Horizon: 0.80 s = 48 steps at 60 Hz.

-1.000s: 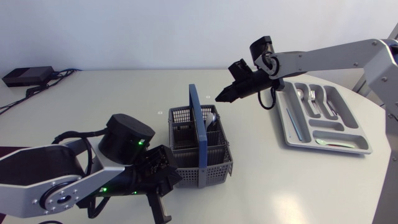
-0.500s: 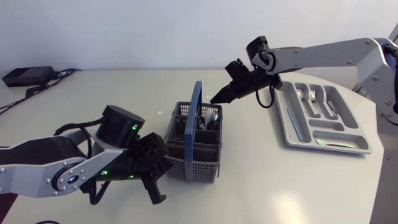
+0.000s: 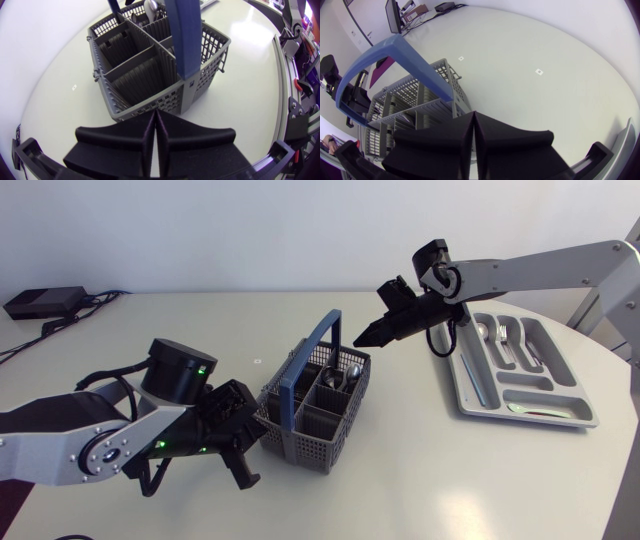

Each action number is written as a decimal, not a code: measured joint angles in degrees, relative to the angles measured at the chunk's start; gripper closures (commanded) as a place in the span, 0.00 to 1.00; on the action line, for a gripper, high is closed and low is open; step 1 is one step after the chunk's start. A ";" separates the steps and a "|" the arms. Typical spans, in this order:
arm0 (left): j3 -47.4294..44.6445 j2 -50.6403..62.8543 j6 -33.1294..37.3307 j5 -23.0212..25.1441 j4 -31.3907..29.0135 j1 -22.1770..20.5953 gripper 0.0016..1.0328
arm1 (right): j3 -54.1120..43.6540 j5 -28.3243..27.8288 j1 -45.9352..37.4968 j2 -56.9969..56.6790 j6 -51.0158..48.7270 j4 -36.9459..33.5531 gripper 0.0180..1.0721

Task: Sort the cutlery from the basket into the organizer compartments.

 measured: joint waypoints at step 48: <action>8.74 13.90 1.95 2.34 8.72 12.52 0.97 | -28.09 1.49 -0.57 -19.58 -3.74 0.09 0.95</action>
